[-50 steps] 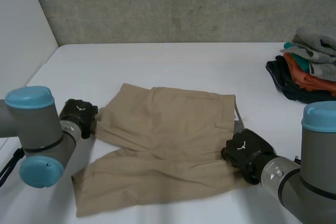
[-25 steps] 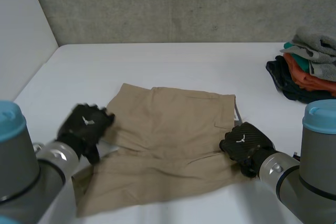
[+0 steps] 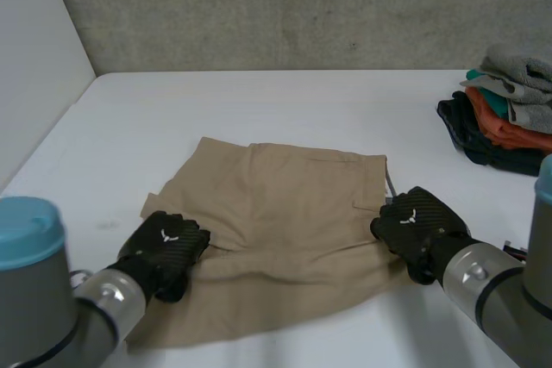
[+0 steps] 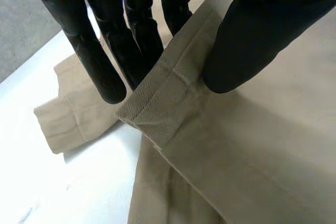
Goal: Fold the laundry.
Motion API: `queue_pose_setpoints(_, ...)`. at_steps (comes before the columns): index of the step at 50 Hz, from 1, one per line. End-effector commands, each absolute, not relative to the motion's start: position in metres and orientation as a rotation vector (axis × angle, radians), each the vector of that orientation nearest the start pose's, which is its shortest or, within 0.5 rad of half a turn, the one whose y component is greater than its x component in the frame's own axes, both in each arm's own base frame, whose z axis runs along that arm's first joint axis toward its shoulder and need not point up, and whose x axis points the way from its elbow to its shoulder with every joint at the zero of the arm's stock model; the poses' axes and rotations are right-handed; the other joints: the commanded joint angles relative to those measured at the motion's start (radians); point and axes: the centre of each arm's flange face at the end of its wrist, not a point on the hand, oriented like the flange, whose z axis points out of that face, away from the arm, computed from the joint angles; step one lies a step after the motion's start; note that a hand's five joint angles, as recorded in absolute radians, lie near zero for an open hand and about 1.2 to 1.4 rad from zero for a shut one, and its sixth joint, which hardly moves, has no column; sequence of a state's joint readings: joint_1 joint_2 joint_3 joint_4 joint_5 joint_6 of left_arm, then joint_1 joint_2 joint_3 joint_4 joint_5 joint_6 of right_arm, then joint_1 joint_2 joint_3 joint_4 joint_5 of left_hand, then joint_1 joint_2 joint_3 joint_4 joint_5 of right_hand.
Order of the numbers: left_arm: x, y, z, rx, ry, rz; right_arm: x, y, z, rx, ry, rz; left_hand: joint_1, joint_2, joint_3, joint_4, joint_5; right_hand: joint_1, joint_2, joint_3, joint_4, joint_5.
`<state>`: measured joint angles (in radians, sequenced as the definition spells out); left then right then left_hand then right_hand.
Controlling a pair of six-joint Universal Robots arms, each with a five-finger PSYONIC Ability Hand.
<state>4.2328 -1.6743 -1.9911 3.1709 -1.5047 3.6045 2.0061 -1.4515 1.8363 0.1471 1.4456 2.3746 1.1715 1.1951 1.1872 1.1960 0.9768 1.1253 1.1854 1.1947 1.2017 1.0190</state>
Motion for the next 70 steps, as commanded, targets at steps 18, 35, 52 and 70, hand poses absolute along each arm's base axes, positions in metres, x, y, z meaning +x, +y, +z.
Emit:
queue_pose_setpoints(18, -0.249, -0.173, 0.208, 1.405, 2.166, -1.730, 0.244, -0.184, 0.203, -1.821, 2.168, -1.534, 0.225, 0.201, 0.209, 0.200, 0.245, 0.271, 0.211, 0.202, 0.195, 0.203)
queue_pose_setpoints(35, -0.335, -0.357, 0.152, 1.219, 1.771, -1.985, 0.300, -0.313, 0.167, -1.635, 2.052, -2.051, 0.225, 0.201, 0.209, 0.200, 0.245, 0.271, 0.211, 0.202, 0.195, 0.203)
queue_pose_setpoints(52, -0.347, -0.371, 0.141, 1.057, 1.735, -2.036, 0.295, -0.343, 0.174, -1.335, 2.188, -2.194, -0.993, -1.017, -1.009, -1.018, -0.973, -0.951, -1.011, -1.020, -1.027, -1.019)
queue_pose_setpoints(70, -0.296, -0.268, 0.179, 0.993, 2.064, -2.044, 0.222, -0.271, 0.150, -1.063, 2.433, -1.521, -0.993, -1.017, -1.009, -1.018, -0.973, -0.709, -0.769, -0.778, -0.785, -0.777)
